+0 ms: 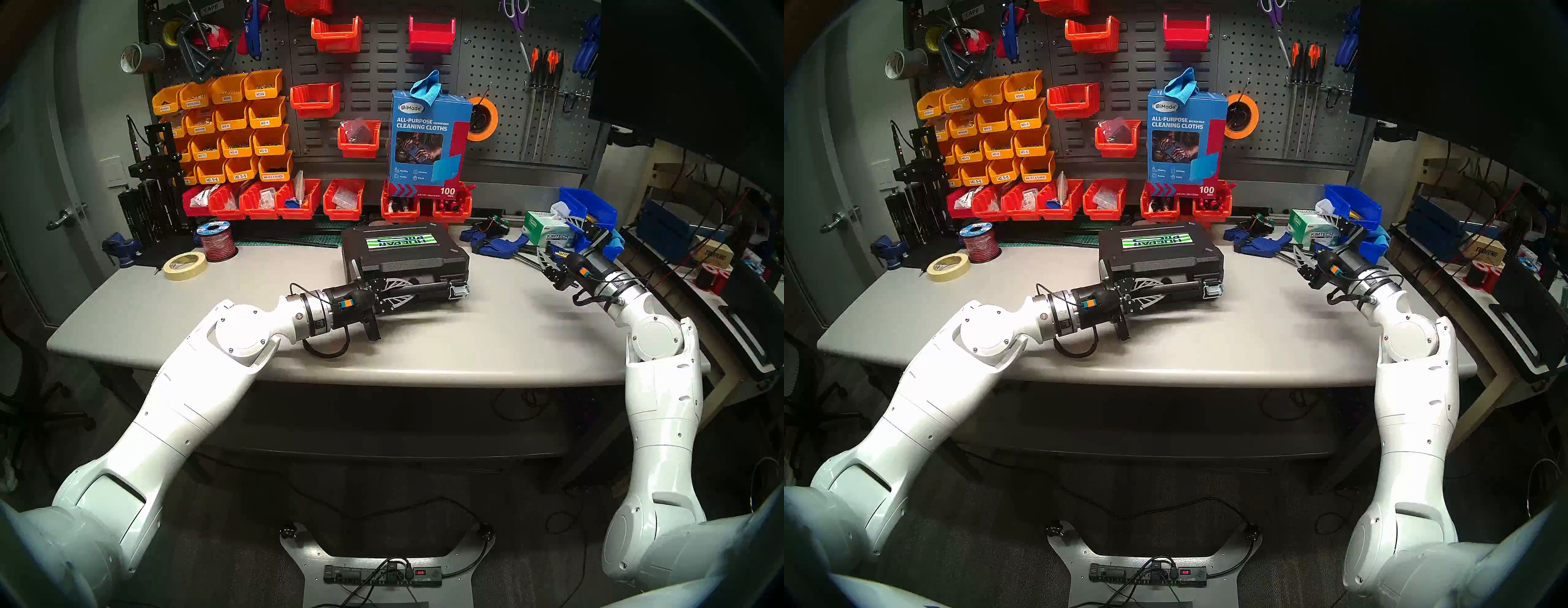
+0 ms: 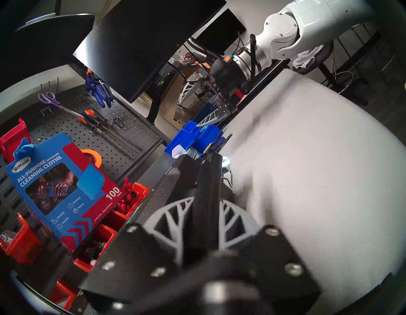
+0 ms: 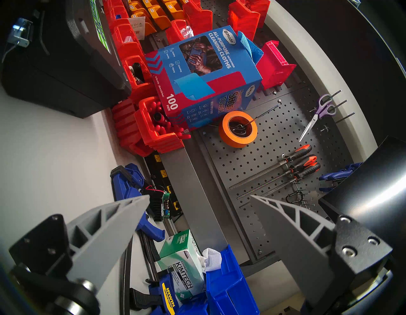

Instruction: Open the tool box

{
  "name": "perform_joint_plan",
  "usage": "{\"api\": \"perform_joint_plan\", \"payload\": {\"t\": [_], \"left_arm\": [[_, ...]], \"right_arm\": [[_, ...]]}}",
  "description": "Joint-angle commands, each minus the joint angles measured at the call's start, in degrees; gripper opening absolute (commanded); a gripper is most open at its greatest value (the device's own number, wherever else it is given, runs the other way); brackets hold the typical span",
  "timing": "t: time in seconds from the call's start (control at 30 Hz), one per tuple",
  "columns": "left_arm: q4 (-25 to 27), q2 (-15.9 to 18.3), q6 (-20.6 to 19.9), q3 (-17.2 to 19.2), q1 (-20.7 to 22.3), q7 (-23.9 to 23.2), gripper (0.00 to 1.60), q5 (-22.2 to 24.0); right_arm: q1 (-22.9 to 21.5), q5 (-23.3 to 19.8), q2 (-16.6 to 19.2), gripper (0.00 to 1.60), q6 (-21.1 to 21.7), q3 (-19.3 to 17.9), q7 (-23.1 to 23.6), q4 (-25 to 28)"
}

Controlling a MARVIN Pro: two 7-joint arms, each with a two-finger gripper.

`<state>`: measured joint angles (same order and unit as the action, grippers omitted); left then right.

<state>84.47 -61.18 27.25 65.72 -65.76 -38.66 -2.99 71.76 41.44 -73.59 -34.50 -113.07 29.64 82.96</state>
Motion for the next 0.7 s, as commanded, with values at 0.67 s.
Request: {"api": "perform_joint_plan", "payload": {"t": [0.67], "left_arm": [[12.25, -0.6, -13.89, 6.93, 5.37, -7.13, 0.0, 17.56]], "right_arm": [[-0.81, -0.08, 0.07, 1.6, -0.19, 0.02, -0.12, 0.68]]}}
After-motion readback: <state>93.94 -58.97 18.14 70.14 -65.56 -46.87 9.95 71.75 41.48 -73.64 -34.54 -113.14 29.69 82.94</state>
